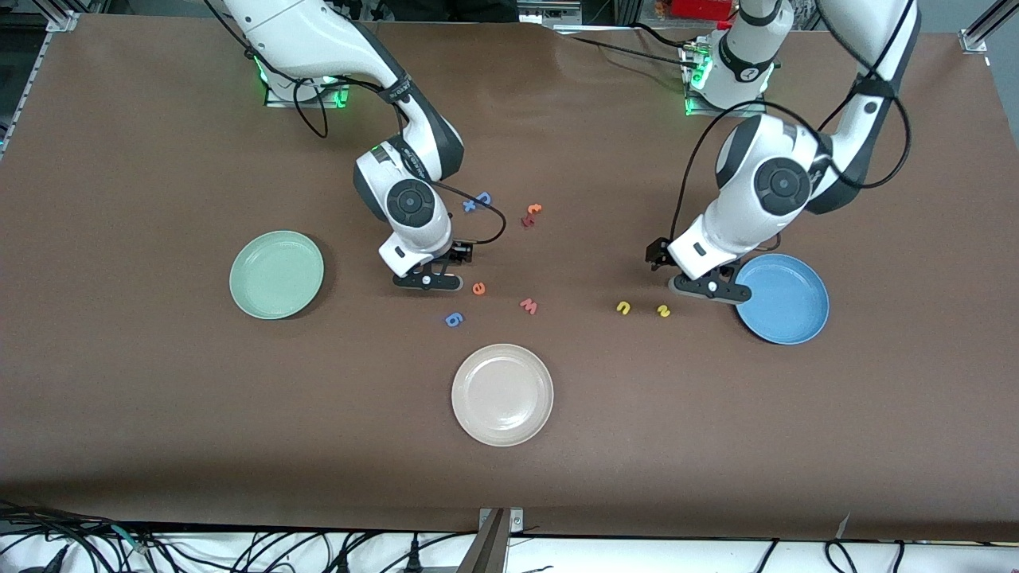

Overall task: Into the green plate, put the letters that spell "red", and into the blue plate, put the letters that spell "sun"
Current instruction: 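Grasp the teal d with the right gripper while the left gripper lowers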

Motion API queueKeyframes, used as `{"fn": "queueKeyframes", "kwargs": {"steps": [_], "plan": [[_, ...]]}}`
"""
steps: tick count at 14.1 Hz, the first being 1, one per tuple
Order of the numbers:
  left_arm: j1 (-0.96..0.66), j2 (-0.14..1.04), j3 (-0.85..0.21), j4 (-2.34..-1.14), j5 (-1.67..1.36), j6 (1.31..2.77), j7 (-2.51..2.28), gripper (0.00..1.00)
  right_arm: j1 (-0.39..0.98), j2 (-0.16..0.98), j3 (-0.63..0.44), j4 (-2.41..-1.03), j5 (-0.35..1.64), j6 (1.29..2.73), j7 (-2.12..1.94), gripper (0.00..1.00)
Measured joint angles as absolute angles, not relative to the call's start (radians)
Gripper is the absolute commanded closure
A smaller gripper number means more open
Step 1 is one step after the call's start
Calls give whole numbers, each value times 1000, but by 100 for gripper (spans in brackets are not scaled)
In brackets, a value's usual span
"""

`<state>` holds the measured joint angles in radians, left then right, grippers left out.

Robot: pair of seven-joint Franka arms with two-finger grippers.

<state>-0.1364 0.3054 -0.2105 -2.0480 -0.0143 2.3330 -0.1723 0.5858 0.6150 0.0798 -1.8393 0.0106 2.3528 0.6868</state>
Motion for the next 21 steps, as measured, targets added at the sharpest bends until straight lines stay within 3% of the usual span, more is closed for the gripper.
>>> {"fn": "queueKeyframes", "kwargs": {"steps": [3, 7, 13, 18, 21], "plan": [[-172, 385, -166, -2048, 79, 2438, -172, 2, 593, 620, 80, -1870, 11, 2387, 688, 31], [-172, 412, -162, -2041, 174, 2463, -171, 6, 594, 619, 92, -1878, 11, 2393, 688, 42], [-193, 468, -119, -2035, 177, 2532, -169, 6, 596, 613, 98, -1878, 11, 2396, 689, 78], [-215, 514, -118, -2028, 177, 2565, -169, 14, 596, 612, 98, -1877, 11, 2396, 689, 80], [-222, 520, -118, -2023, 200, 2568, -167, 12, 596, 591, 86, -1873, 11, 2387, 688, 80]]}}
